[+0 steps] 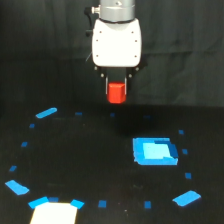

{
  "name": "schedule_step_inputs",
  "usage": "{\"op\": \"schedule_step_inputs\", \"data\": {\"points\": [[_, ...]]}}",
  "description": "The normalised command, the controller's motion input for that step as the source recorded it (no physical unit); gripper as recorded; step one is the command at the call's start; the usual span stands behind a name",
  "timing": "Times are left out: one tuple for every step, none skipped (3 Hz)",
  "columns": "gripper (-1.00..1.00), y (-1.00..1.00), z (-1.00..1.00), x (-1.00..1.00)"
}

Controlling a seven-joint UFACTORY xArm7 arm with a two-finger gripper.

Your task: Pick up the red object from the table

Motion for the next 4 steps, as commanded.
{"op": "schedule_step_inputs", "data": {"points": [[-1.0, 0.02, 0.5, -0.14], [-1.0, 0.14, -0.01, -0.01], [-0.99, 0.01, -0.17, -0.14], [-0.81, 0.06, -0.3, 0.06]]}}
